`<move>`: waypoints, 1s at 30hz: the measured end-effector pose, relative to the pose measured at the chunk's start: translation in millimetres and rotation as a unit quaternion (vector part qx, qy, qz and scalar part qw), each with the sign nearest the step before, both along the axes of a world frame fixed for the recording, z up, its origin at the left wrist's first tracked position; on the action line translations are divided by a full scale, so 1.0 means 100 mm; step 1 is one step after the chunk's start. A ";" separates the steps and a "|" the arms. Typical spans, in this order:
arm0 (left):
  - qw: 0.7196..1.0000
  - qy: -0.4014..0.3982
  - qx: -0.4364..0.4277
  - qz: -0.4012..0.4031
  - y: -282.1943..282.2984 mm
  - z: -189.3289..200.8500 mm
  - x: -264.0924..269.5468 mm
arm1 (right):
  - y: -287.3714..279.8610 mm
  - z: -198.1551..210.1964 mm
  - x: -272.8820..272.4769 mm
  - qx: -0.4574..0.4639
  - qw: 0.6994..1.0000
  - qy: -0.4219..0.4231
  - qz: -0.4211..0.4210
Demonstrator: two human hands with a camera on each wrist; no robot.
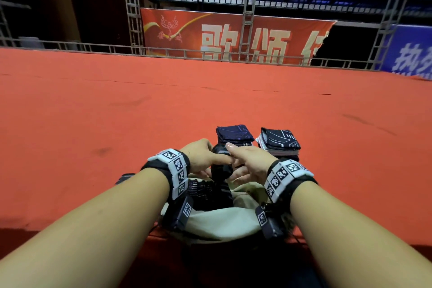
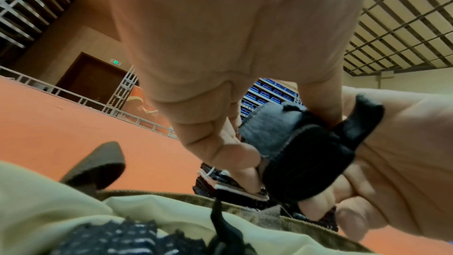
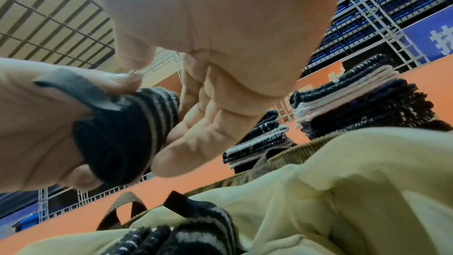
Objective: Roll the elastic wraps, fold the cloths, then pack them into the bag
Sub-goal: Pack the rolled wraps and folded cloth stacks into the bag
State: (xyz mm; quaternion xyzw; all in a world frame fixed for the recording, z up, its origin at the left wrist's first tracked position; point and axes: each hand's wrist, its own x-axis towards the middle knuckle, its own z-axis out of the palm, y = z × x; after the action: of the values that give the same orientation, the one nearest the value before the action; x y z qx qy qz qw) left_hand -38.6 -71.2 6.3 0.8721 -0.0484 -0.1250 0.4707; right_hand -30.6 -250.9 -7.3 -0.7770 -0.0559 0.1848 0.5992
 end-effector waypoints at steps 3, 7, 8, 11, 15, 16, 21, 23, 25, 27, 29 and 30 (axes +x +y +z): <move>0.998 -0.040 0.041 0.005 -0.16 0.02 0.01 | -0.07 0.00 -0.09 0.001 1.000 -0.007 0.000; 0.999 -0.029 0.038 -0.012 -0.27 -0.06 0.05 | -0.21 -0.03 -0.08 -0.001 1.000 -0.014 -0.028; 0.999 -0.025 0.019 -0.018 -0.29 -0.09 0.06 | -0.24 -0.03 -0.08 -0.005 0.999 -0.017 -0.035; 0.999 -0.001 -0.046 -0.012 -0.31 -0.16 0.09 | -0.33 -0.04 -0.06 -0.028 0.997 -0.023 -0.063; 0.980 -0.094 0.169 -0.047 -0.26 -0.19 0.05 | -0.40 -0.12 -0.02 -0.051 0.995 -0.027 -0.083; 0.960 -0.117 0.243 -0.074 -0.26 -0.21 0.02 | -0.40 -0.13 -0.02 -0.057 0.994 -0.025 -0.086; 0.906 -0.142 0.372 -0.142 -0.28 -0.42 0.01 | -0.35 -0.17 -0.03 -0.140 0.986 -0.004 -0.085; 0.906 -0.141 0.375 -0.134 -0.29 -0.49 0.03 | -0.32 -0.18 -0.02 -0.176 0.982 0.002 -0.066; 0.903 -0.138 0.384 -0.130 -0.30 -0.55 0.04 | -0.30 -0.18 -0.03 -0.206 0.977 0.000 -0.057; 0.902 -0.137 0.389 -0.129 -0.30 -0.59 0.05 | -0.30 -0.17 -0.05 -0.235 0.970 0.000 -0.057; 0.902 -0.133 0.389 -0.129 -0.28 -0.60 0.05 | -0.29 -0.17 -0.06 -0.253 0.966 0.003 -0.054; 0.903 -0.130 0.389 -0.131 -0.27 -0.60 0.05 | -0.28 -0.18 -0.06 -0.259 0.964 0.004 -0.053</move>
State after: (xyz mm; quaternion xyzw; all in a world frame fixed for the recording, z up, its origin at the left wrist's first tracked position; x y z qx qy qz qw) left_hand -33.3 -98.7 -53.3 0.9801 -0.1706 -0.0798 0.0629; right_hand -36.4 -278.8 -25.3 -0.9068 0.0373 0.1640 0.3865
